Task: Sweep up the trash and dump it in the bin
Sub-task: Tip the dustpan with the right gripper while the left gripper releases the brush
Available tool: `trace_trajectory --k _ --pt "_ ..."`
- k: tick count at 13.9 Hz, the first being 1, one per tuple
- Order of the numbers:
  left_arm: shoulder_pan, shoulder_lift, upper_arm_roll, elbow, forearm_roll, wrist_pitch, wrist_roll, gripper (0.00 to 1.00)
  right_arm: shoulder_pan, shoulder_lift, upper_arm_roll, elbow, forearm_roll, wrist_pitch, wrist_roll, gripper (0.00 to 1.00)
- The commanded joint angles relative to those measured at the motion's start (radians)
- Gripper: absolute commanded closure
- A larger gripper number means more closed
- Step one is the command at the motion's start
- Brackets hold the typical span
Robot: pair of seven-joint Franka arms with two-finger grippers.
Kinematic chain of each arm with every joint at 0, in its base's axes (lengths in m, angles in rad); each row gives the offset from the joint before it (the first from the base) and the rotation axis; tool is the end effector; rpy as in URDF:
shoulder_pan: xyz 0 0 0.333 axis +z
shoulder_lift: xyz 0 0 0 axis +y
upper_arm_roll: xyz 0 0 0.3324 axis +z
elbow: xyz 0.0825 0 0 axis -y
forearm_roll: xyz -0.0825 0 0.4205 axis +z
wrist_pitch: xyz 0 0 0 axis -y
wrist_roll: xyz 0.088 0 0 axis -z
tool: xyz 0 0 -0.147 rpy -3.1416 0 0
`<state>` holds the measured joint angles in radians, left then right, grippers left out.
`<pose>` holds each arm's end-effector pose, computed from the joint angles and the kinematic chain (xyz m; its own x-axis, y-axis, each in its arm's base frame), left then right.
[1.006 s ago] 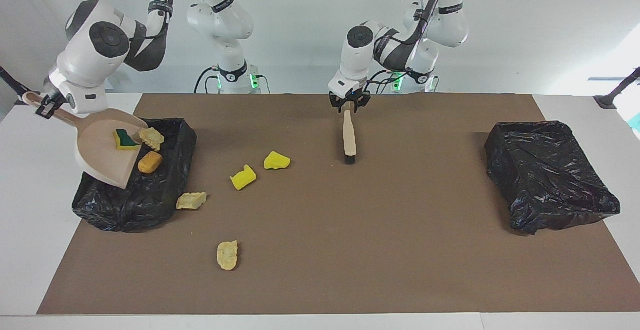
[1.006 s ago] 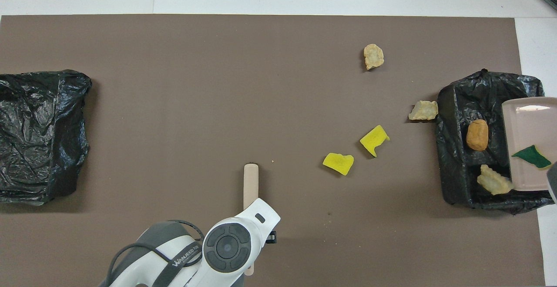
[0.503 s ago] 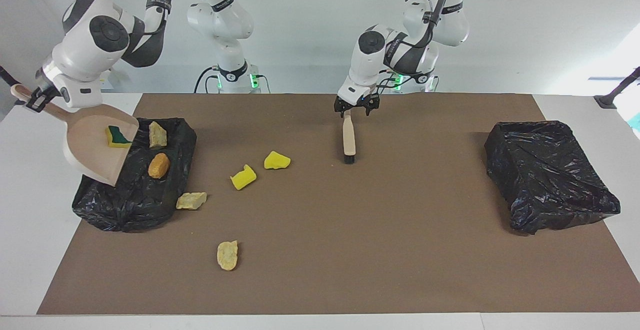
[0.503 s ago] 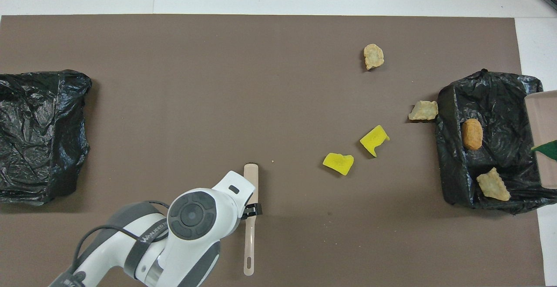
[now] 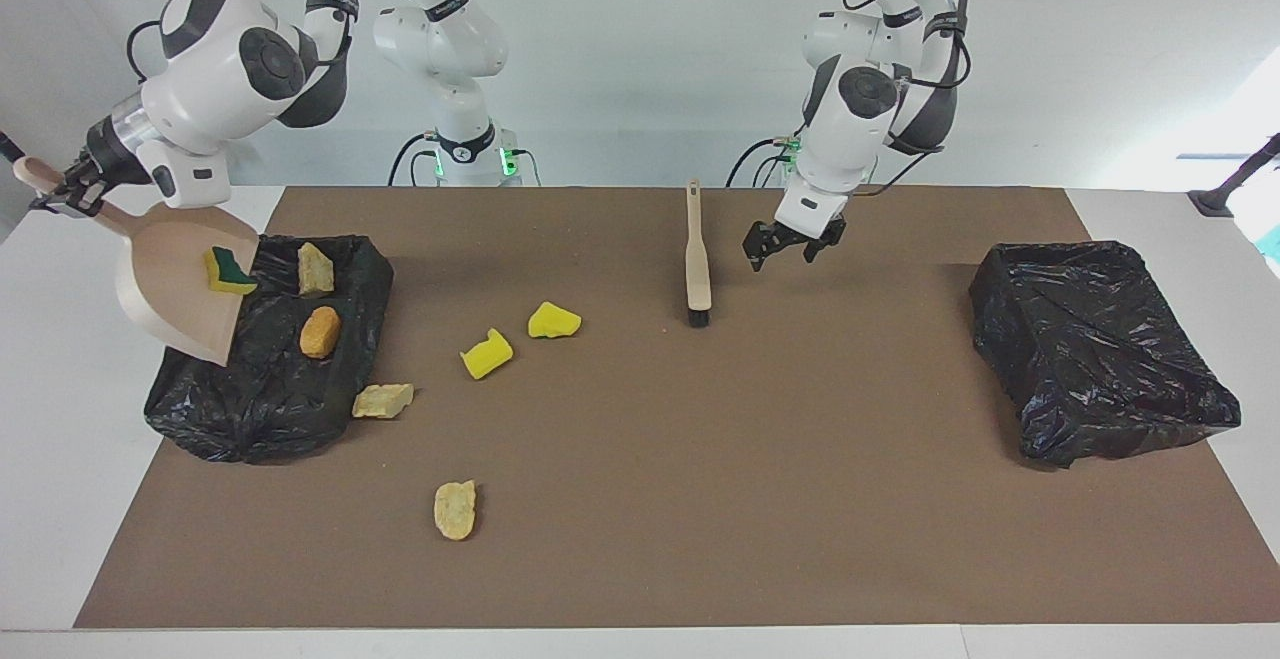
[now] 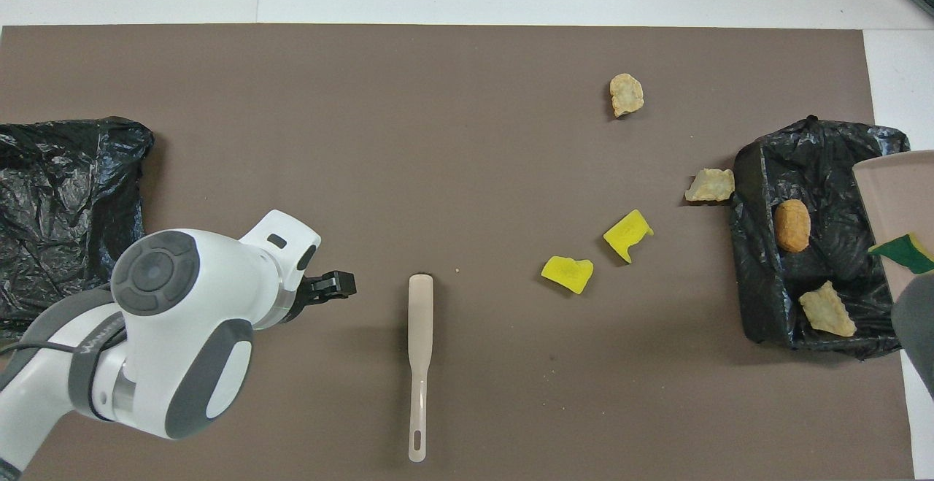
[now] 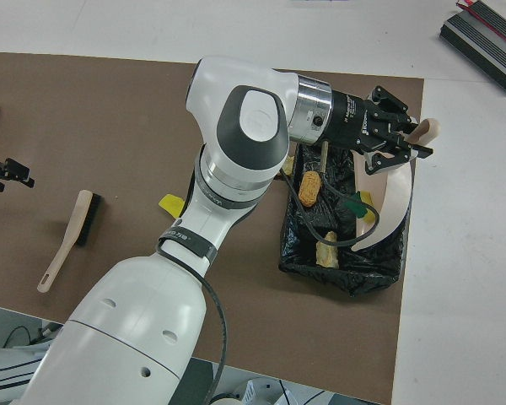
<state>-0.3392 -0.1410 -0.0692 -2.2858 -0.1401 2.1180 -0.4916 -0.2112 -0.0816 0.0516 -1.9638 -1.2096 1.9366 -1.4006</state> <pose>0.4704 -0.2156 0.3657 0.9849 0.1544 -0.0779 0.1605 -0.9838 0.0804 0.5743 -0.1919 0.5442 -0.0600 0.4160 -0.9074 0.9935 0.1133 -0.0138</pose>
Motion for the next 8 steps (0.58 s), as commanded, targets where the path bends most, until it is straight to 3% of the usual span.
trace_trajectory --k 1,5,8 --pt "0.078 -0.038 -0.009 -0.001 0.013 -0.055 0.112 0.00 0.004 0.008 0.001 0.071 -0.053 -0.002 -0.078 1.00" --pt "0.221 -0.080 -0.008 0.011 0.013 -0.127 0.313 0.00 0.003 -0.010 -0.001 0.080 -0.041 -0.002 -0.132 1.00" --pt "0.336 -0.089 -0.006 0.050 0.036 -0.180 0.520 0.00 -0.004 -0.009 -0.003 0.065 0.082 0.018 -0.130 1.00"
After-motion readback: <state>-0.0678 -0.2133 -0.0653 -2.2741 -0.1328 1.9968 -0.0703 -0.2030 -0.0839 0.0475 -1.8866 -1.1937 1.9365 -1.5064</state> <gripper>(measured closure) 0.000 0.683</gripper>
